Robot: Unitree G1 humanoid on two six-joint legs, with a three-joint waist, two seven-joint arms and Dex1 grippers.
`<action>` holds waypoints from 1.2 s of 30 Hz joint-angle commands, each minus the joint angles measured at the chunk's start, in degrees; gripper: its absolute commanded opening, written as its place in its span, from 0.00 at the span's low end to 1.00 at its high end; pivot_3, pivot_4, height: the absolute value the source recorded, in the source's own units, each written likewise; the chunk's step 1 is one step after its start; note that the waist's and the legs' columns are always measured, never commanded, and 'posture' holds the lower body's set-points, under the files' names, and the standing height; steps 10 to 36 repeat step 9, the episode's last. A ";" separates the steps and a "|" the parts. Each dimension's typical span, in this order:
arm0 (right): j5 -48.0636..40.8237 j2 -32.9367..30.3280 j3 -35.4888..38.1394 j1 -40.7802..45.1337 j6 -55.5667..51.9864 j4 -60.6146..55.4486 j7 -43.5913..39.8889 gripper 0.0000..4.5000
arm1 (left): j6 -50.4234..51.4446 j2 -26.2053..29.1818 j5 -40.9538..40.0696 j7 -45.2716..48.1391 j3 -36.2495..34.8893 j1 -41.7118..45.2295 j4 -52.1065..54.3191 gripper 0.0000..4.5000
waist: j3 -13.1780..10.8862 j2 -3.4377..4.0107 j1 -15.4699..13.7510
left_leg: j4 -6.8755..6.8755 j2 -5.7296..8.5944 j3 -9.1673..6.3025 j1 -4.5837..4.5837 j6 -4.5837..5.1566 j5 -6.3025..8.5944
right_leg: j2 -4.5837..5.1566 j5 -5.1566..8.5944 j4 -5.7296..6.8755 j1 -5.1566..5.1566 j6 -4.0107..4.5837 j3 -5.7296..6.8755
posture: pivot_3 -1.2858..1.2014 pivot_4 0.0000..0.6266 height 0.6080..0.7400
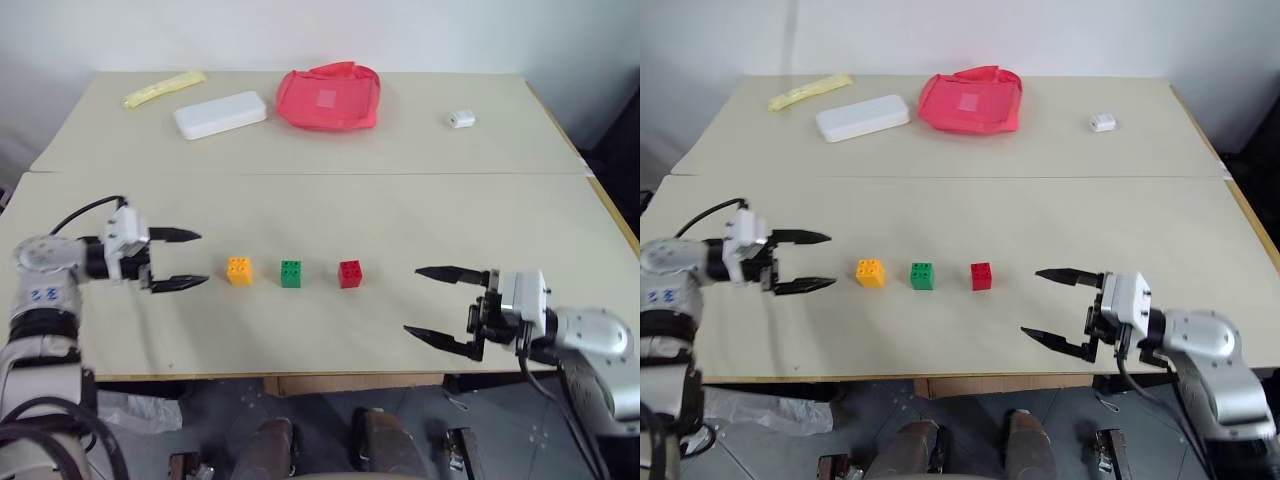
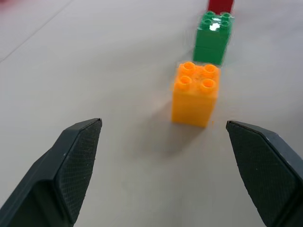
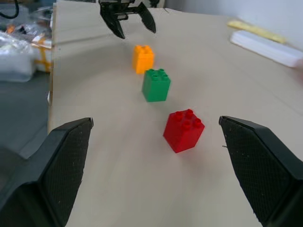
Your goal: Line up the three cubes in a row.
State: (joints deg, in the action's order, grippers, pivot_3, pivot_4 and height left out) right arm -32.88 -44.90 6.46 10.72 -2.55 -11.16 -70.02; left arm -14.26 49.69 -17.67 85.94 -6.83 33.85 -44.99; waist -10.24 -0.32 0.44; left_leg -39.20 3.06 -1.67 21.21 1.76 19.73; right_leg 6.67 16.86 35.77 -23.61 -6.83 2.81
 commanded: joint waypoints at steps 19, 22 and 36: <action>3.18 0.96 -2.16 10.51 2.92 11.56 -7.45 1.00 | 4.69 2.69 -2.05 -6.97 -6.61 -8.98 16.15 0.99 | -0.02 0.04 -1.33 | 0.00 -0.12 -0.37 0.10 -0.22 0.01 | -0.06 0.07 -0.13 0.10 0.13 0.03 | 0.52 0.24 1.00; 3.18 0.96 -2.16 10.51 2.92 11.56 -7.45 1.00 | 4.69 2.69 -2.05 -6.97 -6.61 -8.98 16.15 0.99 | -0.02 0.04 -1.33 | 0.00 -0.12 -0.37 0.10 -0.22 0.01 | -0.06 0.07 -0.13 0.10 0.13 0.03 | 0.52 0.24 1.00; 3.18 0.96 -2.16 10.51 2.92 11.56 -7.45 1.00 | 4.69 2.69 -2.05 -6.97 -6.61 -8.98 16.15 0.99 | -0.02 0.04 -1.33 | 0.00 -0.12 -0.37 0.10 -0.22 0.01 | -0.06 0.07 -0.13 0.10 0.13 0.03 | 0.52 0.24 1.00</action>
